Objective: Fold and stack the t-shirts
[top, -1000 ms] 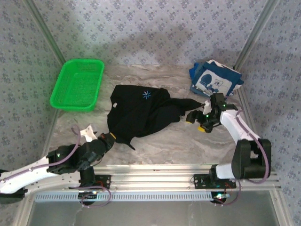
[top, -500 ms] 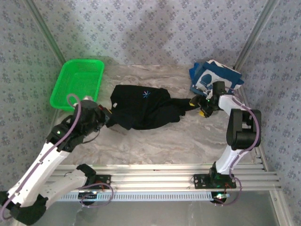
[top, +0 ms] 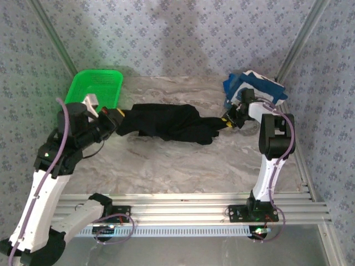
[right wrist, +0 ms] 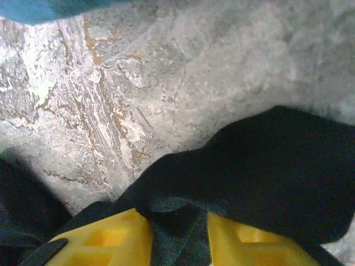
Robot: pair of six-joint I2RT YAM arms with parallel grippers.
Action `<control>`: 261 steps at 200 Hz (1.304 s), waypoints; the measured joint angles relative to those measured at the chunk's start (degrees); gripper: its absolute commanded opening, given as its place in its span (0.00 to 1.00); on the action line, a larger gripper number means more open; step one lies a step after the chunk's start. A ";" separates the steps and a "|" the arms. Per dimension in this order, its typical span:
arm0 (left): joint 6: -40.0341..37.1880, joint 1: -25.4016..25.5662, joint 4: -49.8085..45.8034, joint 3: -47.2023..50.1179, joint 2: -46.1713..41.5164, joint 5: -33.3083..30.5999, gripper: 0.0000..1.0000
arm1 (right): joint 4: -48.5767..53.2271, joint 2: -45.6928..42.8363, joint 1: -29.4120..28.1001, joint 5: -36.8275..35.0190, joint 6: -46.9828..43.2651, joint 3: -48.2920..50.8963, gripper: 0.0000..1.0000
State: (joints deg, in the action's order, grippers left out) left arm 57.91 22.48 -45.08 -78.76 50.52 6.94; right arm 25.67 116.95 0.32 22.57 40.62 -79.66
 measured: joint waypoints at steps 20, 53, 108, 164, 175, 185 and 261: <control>-1.64 -0.26 0.07 -6.93 2.56 0.20 0.00 | 0.07 0.15 0.11 0.07 0.52 -1.09 0.05; -3.98 -0.55 0.22 -13.22 6.14 0.17 0.00 | -0.24 -1.66 0.72 1.27 0.79 -1.16 0.00; -5.62 -8.35 1.16 -23.19 16.74 5.16 0.00 | -0.37 -12.44 5.29 5.77 1.16 -7.63 0.00; -6.47 -10.16 3.96 -34.51 24.96 9.97 0.00 | 0.66 -18.18 10.03 9.88 0.94 -12.39 0.00; -6.43 -10.16 4.81 -32.98 24.02 10.36 0.00 | 1.44 -18.14 10.93 10.27 0.74 -12.35 0.00; -6.32 -10.16 6.38 -29.07 21.86 10.47 0.00 | 2.19 -18.01 11.54 10.49 0.50 -12.11 0.00; -5.81 -10.84 6.23 -0.15 7.76 6.56 0.00 | 7.65 -14.82 5.95 12.57 -7.08 -9.22 0.64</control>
State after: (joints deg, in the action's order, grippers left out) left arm 52.10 11.64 -38.85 -78.91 58.28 13.50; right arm 33.32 102.13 6.26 35.14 33.54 -88.88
